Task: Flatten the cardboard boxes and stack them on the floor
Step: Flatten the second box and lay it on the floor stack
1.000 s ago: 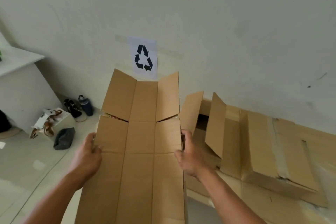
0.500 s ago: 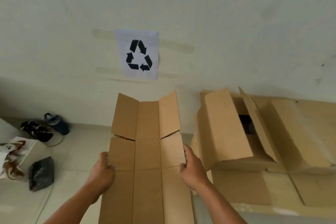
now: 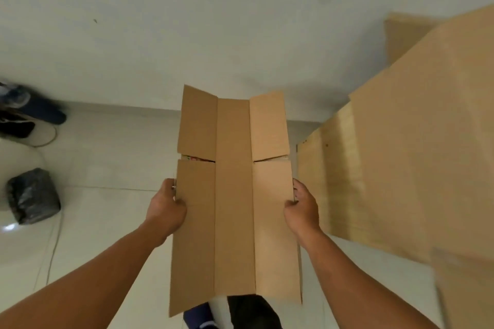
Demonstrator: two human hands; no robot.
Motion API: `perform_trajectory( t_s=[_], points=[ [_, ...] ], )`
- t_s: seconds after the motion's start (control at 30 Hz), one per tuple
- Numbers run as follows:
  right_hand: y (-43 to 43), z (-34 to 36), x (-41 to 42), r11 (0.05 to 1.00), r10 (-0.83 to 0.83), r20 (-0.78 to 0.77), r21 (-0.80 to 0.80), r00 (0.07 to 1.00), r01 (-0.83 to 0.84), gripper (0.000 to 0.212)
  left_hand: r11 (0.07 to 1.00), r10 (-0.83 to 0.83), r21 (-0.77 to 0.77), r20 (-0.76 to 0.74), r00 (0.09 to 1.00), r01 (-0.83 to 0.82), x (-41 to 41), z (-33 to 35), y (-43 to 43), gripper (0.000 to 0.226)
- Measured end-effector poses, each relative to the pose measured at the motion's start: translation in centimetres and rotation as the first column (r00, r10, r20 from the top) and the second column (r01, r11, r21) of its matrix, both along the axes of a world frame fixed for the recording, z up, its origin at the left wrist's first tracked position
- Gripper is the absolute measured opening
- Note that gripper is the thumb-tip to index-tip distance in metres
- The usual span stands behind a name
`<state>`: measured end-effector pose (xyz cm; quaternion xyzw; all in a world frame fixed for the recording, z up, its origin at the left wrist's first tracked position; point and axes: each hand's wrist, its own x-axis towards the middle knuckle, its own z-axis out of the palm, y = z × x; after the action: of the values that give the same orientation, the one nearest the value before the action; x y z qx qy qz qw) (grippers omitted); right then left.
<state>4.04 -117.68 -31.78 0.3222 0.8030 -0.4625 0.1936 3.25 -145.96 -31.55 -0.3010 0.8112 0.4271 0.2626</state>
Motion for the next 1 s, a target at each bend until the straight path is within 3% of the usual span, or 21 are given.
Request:
perform_trajectory(
  t_s=[0.3, 0.53, 0.63, 0.73, 0.87, 0.93, 1.0],
  points=[
    [1.3, -25.5, -4.4, 0.972, -0.210, 0.102, -0.087, 0.972, 0.219, 0.063, 1.000, -0.022, 0.007, -0.007, 1.000, 0.022, -5.4, -25.1, 0.6, 0.031],
    [0.9, -38.0, -7.6, 0.971, -0.209, 0.032, -0.115, 0.977, 0.212, 0.057, 1.000, -0.004, -0.028, -0.054, 0.999, 0.002, -7.5, -37.3, 0.2, 0.035],
    [0.9, -41.5, -8.6, 0.996, -0.083, 0.027, -0.027, 0.996, 0.084, 0.038, 0.995, -0.015, -0.101, -0.070, 0.997, 0.008, -8.3, -40.4, -0.4, 0.037],
    [1.5, -44.1, -9.3, 0.973, 0.179, 0.059, 0.136, 0.982, -0.185, 0.014, 0.986, -0.052, -0.162, -0.030, 0.998, 0.047, -8.9, -42.7, -1.6, 0.041],
    [1.9, -46.3, -9.8, 0.863, 0.410, 0.103, 0.277, 0.906, -0.422, 0.026, 0.962, -0.146, -0.234, -0.013, 0.989, 0.139, -8.7, -44.9, -3.1, 0.048],
    [1.9, -46.3, -10.3, 0.831, 0.465, 0.113, 0.285, 0.878, -0.477, 0.027, 0.976, -0.157, -0.154, 0.007, 0.988, 0.156, -8.6, -45.2, -3.4, 0.059],
    [1.9, -45.9, -10.7, 0.856, 0.454, 0.111, 0.221, 0.884, -0.467, 0.028, 0.985, -0.170, -0.028, 0.022, 0.985, 0.171, -8.7, -45.1, -3.6, 0.063]
  ],
)
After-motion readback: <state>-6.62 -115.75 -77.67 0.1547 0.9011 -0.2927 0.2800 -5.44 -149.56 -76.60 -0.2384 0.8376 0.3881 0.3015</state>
